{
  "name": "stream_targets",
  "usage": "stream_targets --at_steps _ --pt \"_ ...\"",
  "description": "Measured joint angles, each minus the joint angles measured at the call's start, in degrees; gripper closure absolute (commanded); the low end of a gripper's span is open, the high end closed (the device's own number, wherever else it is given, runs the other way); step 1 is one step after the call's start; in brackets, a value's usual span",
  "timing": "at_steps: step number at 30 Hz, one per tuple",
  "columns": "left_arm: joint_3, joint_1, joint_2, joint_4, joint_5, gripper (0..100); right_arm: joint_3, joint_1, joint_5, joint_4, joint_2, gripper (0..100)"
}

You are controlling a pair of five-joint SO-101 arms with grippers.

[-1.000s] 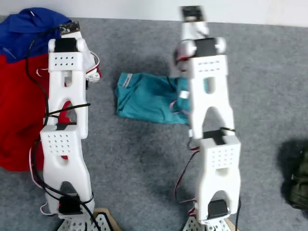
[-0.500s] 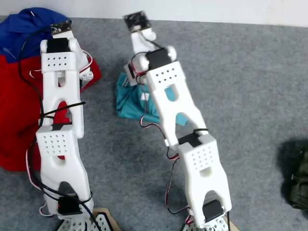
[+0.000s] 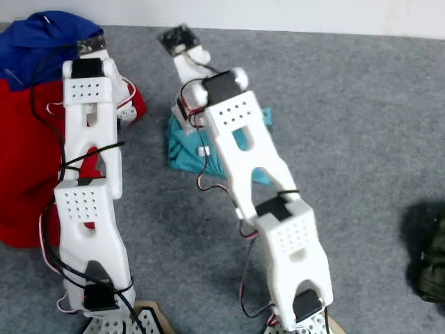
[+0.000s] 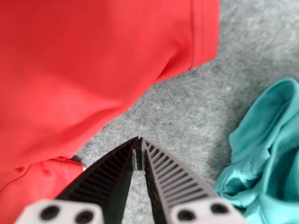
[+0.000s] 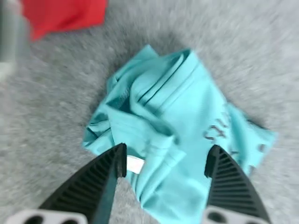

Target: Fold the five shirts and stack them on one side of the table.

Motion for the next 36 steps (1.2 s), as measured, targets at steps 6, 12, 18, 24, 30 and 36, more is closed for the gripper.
stream_targets --at_steps 6,12,18,24,30,36 --pt "0.0 0.0 0.3 -0.3 0.0 99 -0.1 4.8 0.0 4.7 -9.8 99.7" --pt "-3.0 2.2 0.3 -0.3 0.0 99 1.5 9.7 -1.3 6.7 -7.4 99.0" --pt "-3.2 2.8 0.3 -0.3 0.0 99 3.6 10.7 -4.8 4.4 3.1 99.1" --pt "-2.7 2.8 0.3 -0.3 0.0 99 3.6 11.4 -5.3 -0.8 12.7 99.1" --pt "-2.7 2.8 0.3 -0.3 0.0 99 3.6 11.0 -5.3 -2.4 16.5 99.1" --pt "-2.7 2.8 0.3 -0.3 0.0 99 3.6 6.7 -5.3 -2.4 17.1 99.1"
